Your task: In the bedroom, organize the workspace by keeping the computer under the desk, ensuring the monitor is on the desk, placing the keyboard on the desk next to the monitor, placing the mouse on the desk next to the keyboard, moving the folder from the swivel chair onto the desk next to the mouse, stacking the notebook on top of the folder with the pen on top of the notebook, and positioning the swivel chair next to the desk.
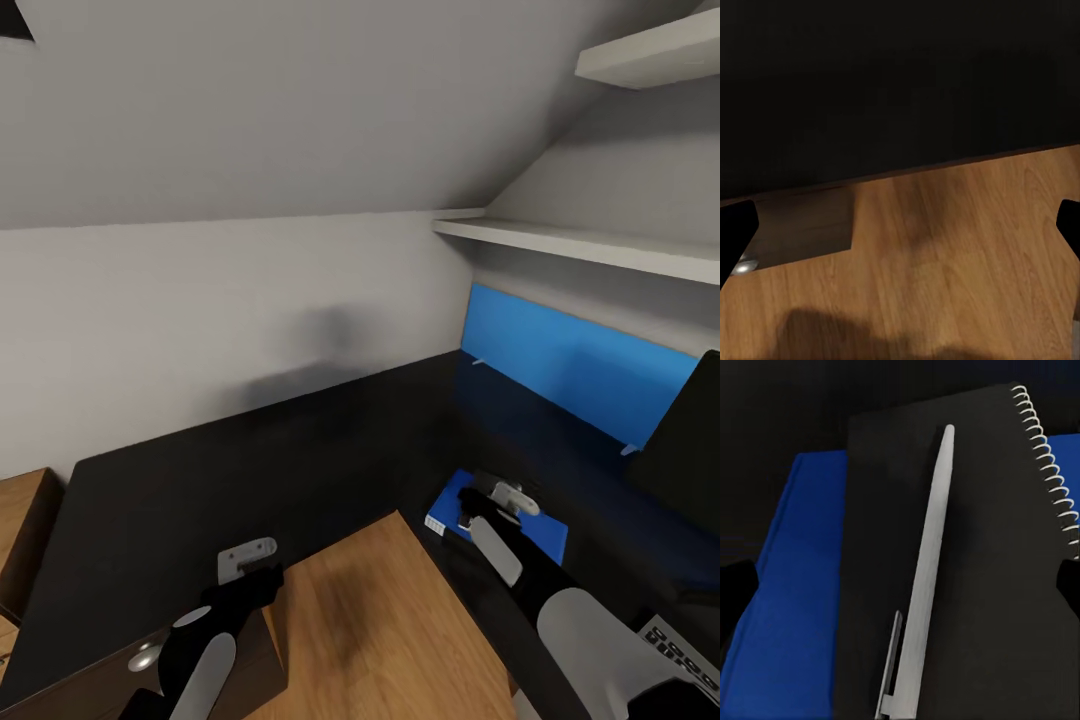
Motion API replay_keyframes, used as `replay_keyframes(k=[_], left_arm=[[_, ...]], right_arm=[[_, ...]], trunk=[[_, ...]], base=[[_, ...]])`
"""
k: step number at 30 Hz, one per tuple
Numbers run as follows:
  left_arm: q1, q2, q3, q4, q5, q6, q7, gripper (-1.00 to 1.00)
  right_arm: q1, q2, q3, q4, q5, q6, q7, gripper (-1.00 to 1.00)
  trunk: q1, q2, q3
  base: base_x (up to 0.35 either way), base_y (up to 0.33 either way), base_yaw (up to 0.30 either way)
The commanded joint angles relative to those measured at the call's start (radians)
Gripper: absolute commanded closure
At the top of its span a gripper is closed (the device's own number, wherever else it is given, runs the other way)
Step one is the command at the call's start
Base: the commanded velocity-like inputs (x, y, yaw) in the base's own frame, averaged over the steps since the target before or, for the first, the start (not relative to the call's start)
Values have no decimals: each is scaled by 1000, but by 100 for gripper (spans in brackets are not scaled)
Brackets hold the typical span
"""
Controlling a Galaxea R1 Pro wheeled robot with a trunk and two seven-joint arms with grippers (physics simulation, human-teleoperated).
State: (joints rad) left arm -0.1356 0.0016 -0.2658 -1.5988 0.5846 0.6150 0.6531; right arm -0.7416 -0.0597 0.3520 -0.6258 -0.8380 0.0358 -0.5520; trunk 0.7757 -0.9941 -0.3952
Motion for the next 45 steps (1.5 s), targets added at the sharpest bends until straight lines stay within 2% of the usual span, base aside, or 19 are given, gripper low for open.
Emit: replay_keyframes(k=[1,3,4,5,11,13,19,20,23,24,26,28,33,34,35,38,40,42,45], left_arm=[[-1,0,-1,-1,9,2,9,-100],[-1,0,-1,0,9,2,9,-100],[-1,1,-1,13,7,0,6,-100],[-1,1,-1,16,7,-1,6,-100],[-1,2,-1,21,6,-1,5,-100],[-1,3,-1,25,6,-2,4,-100],[-1,2,-1,59,4,-6,8,-100],[-1,3,-1,134,2,-10,8,-100],[-2,4,-1,212,0,-13,8,-100],[-2,4,-1,267,0,-24,7,-100],[-2,4,-1,323,0,-46,7,-100],[-2,3,-5,419,0,-90,6,-100],[-2,3,-26,551,-1,-160,6,-100],[-2,4,-69,674,-1,-258,5,-100],[-2,4,-91,719,-2,-300,5,-100],[-2,3,-127,783,-1,-358,4,-100],[-2,3,-162,840,-1,-405,3,-100],[-2,3,-193,902,0,-457,-5,-100],[-2,4,-205,942,0,-496,-15,-100]], right_arm=[[-1,-2,7,-13,-4,-2,-10,-100],[0,-2,7,-38,-4,-14,-13,-100],[2,-1,13,-101,2,-30,-29,-100],[4,3,23,-120,9,-32,-39,-100],[16,31,88,-148,31,-37,-80,-100],[19,43,146,-153,36,-39,-97,-100],[20,48,254,-157,35,-40,-97,-100],[21,73,323,-155,34,-40,-95,-100],[22,112,389,-142,34,-40,-94,-100],[29,127,427,-119,34,-41,-93,-100],[44,138,466,-77,35,-46,-84,-100],[63,149,508,10,34,-86,-34,-100],[94,156,526,116,35,-127,48,-100],[127,166,530,209,41,-142,108,-100],[136,168,531,245,48,-153,130,-100],[154,170,532,297,62,-187,164,-100],[181,173,533,348,73,-245,196,-100],[221,176,532,409,80,-346,224,-100],[248,178,532,453,83,-419,234,-100]], trunk=[[0,-1,-1],[0,-1,-1],[0,-1,-1],[0,-1,-1],[0,-1,-1],[0,-1,-1],[0,-1,-1],[0,-1,-1],[0,-1,-1],[0,-1,-1],[0,-1,-1],[0,-1,-1],[0,-1,-1],[0,-1,-1],[0,-1,-1],[0,-1,-1],[0,-1,-1],[0,-1,-1],[0,-1,-2]], base=[[0,0,0],[0,0,0],[0,0,0],[-12,0,0],[-160,0,0],[-303,0,0],[-323,0,0],[-332,0,0],[-333,0,0],[-333,0,0],[-334,0,0],[-334,0,0],[-334,0,0],[-334,0,0],[-334,0,0],[-326,0,0],[-195,0,0],[-91,0,7],[-46,0,82]])
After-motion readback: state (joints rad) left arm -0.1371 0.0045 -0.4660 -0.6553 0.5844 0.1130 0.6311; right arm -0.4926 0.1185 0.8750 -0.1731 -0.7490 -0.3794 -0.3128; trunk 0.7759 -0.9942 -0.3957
